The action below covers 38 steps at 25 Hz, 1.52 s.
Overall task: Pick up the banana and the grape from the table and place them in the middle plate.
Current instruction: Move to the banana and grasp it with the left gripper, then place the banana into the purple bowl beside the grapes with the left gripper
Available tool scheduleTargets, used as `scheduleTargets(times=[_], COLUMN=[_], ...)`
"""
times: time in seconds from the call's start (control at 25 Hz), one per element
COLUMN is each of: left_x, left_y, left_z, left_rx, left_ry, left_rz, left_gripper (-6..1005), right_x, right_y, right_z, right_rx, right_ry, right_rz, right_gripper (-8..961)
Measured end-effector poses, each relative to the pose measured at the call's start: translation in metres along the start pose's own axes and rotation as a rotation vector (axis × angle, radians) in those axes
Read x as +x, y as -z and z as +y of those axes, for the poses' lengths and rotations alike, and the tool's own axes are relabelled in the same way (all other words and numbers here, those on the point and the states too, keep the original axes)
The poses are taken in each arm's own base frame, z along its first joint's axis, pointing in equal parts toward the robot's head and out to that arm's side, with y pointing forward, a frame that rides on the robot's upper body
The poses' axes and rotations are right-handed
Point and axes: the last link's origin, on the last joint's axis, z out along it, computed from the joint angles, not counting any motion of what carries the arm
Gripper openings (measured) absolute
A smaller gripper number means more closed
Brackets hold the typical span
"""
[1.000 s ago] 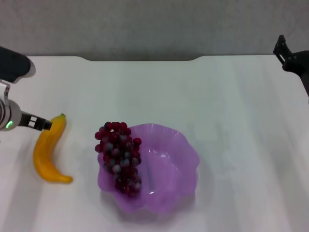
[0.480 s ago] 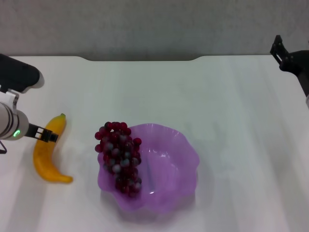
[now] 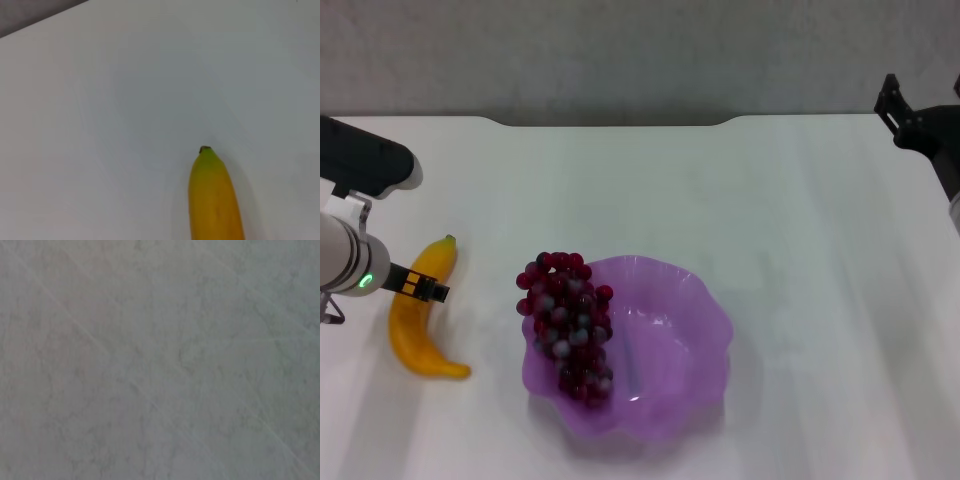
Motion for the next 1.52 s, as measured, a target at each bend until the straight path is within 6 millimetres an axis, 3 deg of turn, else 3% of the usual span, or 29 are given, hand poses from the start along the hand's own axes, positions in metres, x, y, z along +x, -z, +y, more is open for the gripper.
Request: scheduleTargets(times=[0.88, 1.08, 1.32, 1.52], left_x=[-0.0043, -0.0051, -0.0055, -0.0031], left_y=[-0.0077, -0.0075, -0.0074, -0.0065], left_z=[0.0009, -0.0005, -0.0011, 0.0006], left_rx=[0.002, 0.003, 0.007, 0.006], left_ry=[0.003, 0.005, 0.003, 0.003], left_rz=[-0.020, -0.026, -0.031, -0.026], left_gripper=[755, 687, 482, 476], right_x=[-0.0011, -0.0012, -0.0011, -0.0003], right_y=[-0.0001, -0.0001, 0.0001, 0.0005], right_z=[0.0021, 0.0020, 0.0019, 0.0012], right_rx=[-0.005, -0.005, -0.005, -0.003], right_ry=[-0.003, -0.004, -0.004, -0.003], right_rz=[-0.003, -0.003, -0.003, -0.001], right_gripper=[877, 877, 877, 877])
